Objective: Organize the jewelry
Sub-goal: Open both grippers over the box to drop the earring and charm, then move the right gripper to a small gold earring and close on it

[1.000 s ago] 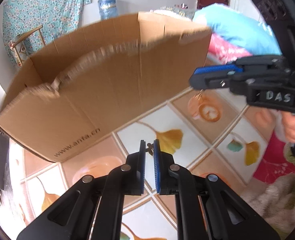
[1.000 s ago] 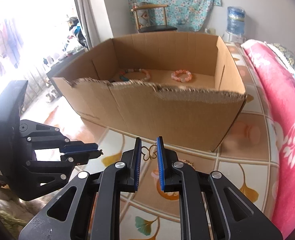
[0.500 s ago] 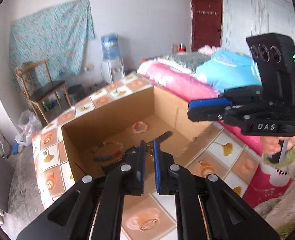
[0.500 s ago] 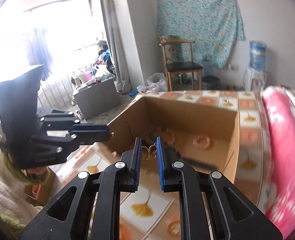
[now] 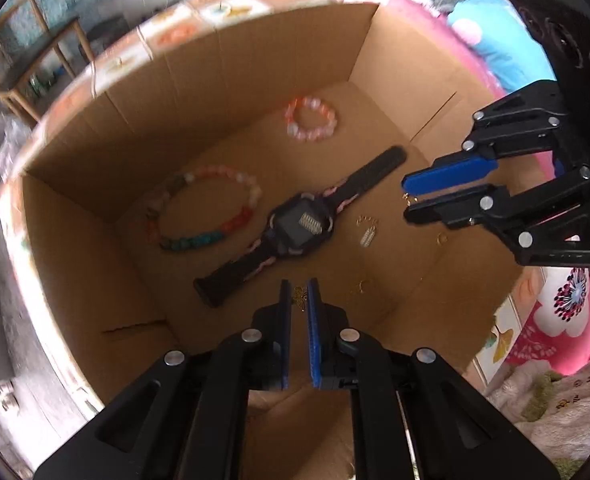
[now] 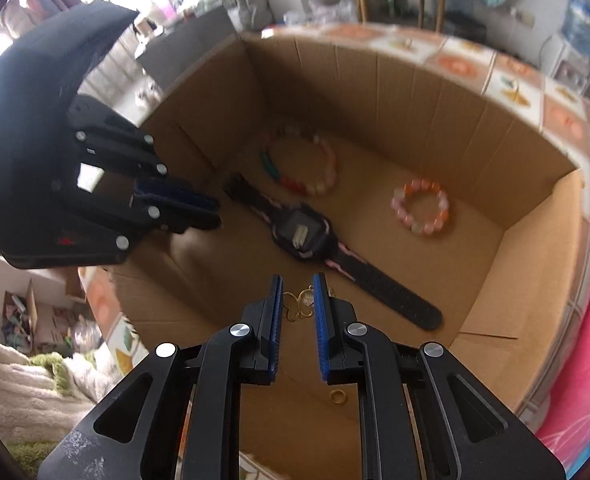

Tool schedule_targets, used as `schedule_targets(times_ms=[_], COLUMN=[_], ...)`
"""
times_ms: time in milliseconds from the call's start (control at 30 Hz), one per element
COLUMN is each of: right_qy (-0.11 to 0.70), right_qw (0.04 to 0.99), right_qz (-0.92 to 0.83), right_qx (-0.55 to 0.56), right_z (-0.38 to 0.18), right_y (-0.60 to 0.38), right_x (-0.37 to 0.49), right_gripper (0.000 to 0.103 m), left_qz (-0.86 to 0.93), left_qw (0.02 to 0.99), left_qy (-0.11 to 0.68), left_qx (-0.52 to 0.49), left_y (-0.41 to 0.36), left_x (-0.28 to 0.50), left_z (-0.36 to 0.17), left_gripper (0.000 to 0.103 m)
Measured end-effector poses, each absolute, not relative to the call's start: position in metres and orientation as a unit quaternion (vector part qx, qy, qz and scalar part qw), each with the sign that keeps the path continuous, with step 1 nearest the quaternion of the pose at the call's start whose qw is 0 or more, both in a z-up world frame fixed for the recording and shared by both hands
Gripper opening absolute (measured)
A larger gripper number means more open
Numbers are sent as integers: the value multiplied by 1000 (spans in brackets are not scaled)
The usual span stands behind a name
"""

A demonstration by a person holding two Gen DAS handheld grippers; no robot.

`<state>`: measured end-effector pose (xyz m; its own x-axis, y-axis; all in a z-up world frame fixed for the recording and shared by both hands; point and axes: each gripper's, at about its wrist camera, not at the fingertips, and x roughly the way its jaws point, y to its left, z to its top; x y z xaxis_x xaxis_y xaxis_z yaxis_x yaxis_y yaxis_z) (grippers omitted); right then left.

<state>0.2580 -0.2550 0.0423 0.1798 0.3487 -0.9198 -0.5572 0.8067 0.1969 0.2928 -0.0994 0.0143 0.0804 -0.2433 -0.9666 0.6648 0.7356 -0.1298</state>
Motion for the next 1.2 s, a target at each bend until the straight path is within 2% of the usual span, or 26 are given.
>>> schedule_targets(times_ms=[233,300,367,500,600,667,700,767,800,867,933,1033,1200], right_qy=[559,551,538,501,457,411,389,355,335,307,299,321,410], right_qw=[771,779,790,816,840,862,871,884,891,902,907,906,882], right_qz=[293,292,290,289,294,296,297,300,301,296,286,264,200], right_qx=[-77,-66,-52,-19,11,35,44,55,60,68,73,85,116], right_z=[43,49,59,86,114,140,150,162,168,169,159,132,66], right_y=[-264,-270,-279,-296,-314,-330,-336,-346,-352,-362,-364,-367,-363], right_x=[258,258,256,248,232,210,198,176,160,128,105,82,80], right_gripper=[16,18,24,29,34,43,45,52,53,58,58,58,58], left_qz=[-311,-308,-305,-309,-311,-311,-312,-319,-320,-330,-344,-350,-333], left_qw=[705,704,710,734,775,802,812,840,849,866,871,868,861], left_qy=[616,620,617,588,534,496,479,427,410,364,342,350,385], left_qx=[167,160,151,139,134,121,116,100,98,95,83,47,21], left_y=[-102,-100,-96,-91,-82,-74,-71,-56,-54,-45,-37,-29,-37], left_x=[300,303,304,303,287,272,265,233,222,185,157,128,107], left_z=[7,8,11,30,65,87,96,121,127,138,138,124,75], left_gripper=[8,11,20,25,28,39,42,57,60,72,79,86,92])
